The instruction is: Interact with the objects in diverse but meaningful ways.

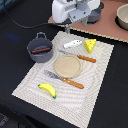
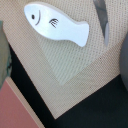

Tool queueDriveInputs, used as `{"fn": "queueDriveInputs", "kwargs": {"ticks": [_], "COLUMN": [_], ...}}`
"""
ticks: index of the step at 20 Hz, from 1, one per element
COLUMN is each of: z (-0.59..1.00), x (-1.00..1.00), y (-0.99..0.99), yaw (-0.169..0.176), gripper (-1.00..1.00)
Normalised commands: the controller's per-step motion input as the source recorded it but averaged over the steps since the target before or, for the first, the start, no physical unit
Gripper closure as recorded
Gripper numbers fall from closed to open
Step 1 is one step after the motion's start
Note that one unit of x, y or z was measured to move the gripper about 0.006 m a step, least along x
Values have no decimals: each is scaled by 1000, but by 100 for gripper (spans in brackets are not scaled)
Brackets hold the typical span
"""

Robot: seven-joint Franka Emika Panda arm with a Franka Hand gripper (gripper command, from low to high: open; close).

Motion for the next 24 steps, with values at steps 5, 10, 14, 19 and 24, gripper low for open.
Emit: {"fn": "queueDriveInputs", "kwargs": {"ticks": [5,10,14,19,24], "z": [-198,-293,-290,-260,-178], "x": [-737,-770,-536,-421,-208], "y": [-436,-451,-284,-185,-99], "yaw": [-23,-23,-9,-2,-10], "gripper": [-100,-100,-100,-100,-100]}}
